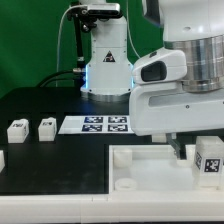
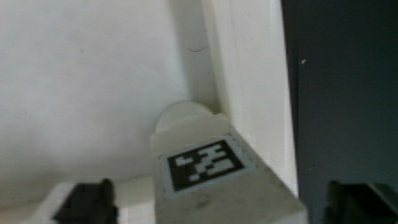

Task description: Assemble one leg

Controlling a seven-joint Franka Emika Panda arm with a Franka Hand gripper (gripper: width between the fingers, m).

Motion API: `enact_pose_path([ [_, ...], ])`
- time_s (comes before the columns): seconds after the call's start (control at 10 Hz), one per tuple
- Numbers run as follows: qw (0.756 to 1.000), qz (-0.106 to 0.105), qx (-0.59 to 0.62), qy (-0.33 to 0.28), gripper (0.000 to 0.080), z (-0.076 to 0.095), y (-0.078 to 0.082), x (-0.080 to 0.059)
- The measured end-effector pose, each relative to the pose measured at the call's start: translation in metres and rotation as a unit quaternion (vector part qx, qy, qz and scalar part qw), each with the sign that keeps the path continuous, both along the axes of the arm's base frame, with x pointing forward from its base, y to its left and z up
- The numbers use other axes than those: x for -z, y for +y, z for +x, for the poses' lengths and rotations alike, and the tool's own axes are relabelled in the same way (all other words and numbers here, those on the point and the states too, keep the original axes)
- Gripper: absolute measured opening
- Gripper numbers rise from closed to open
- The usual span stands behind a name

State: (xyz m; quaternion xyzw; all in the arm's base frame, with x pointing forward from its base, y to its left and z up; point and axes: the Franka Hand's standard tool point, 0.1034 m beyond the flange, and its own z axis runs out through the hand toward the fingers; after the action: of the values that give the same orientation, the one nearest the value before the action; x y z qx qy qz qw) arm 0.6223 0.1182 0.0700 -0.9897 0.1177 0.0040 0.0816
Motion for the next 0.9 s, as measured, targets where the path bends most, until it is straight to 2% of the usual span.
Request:
enact_pose_path([
  [0.1, 0.999, 0.001, 0.047, 0.008, 0.0483, -0.0002, 0.001, 0.0001],
  [0.2, 0.995, 0.004, 0.101, 0.019, 0.0301, -0.0015, 0.0005, 0.0011],
  [0.3, 0.987, 0.006, 0.16, 0.029, 0.0301, -0.001, -0.0009, 0.0012],
  [0.5, 0.95, 0.017, 0.306, 0.053, 0.0299, 0.0003, -0.0005, 0.0007],
  [0.6, 0.916, 0.031, 0.394, 0.068, 0.0299, 0.0008, 0.0002, 0.0016],
  [0.7, 0.869, 0.049, 0.485, 0.084, 0.0299, 0.0011, 0.0009, 0.003],
  [0.9, 0.807, 0.069, 0.575, 0.113, 0.0297, 0.0021, 0.0016, 0.0035],
])
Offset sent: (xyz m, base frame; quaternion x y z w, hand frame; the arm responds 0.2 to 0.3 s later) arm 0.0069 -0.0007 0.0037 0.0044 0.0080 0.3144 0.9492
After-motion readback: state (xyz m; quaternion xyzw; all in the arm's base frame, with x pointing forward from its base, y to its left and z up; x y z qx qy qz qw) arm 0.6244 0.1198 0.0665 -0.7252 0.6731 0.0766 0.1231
